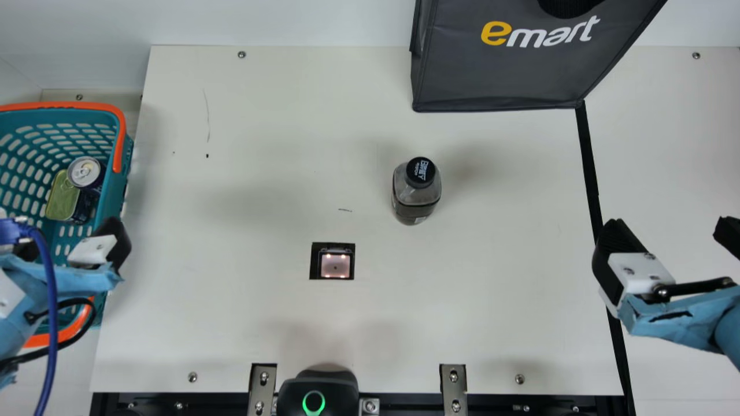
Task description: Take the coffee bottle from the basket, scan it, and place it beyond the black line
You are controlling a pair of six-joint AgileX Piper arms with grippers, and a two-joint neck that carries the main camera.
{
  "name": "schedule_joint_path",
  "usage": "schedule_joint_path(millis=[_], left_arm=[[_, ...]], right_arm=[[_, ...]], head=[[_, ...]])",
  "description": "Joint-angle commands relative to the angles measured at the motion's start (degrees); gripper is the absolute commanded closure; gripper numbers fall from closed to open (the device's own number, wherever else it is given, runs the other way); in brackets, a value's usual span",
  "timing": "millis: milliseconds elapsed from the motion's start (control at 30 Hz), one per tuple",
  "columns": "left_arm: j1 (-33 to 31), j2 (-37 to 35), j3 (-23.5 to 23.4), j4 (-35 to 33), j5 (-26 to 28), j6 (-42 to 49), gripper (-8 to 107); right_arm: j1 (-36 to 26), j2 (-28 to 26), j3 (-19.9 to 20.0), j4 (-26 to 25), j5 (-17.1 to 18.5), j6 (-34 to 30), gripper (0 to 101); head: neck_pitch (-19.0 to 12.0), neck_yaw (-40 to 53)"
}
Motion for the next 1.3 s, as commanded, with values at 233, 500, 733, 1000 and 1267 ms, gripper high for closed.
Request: schedule_joint_path(millis=[233, 500, 733, 1000, 1267], left_arm=[[1.2, -0.1, 0.1, -2.3, -0.9, 3.4, 9], [1.2, -0.1, 0.1, -2.3, -0.9, 3.5, 9], [1.2, -0.1, 0.1, -2.3, -0.9, 3.5, 9], [1.2, -0.1, 0.1, -2.3, -0.9, 3.5, 9], [1.2, -0.1, 0.1, -2.3, -0.9, 3.5, 9]], right_arm=[[0.0, 0.0, 0.0, 0.0, 0.0, 0.0, 10], [0.0, 0.0, 0.0, 0.0, 0.0, 0.0, 10], [0.0, 0.0, 0.0, 0.0, 0.1, 0.0, 10], [1.0, 1.8, -0.8, -0.5, -1.1, -0.4, 10], [4.5, 7.5, -3.0, -2.6, -4.2, 0.1, 10]], head=[[-0.9, 0.1], [-0.9, 0.1], [-0.9, 0.1], [-0.9, 0.1], [-0.9, 0.1]])
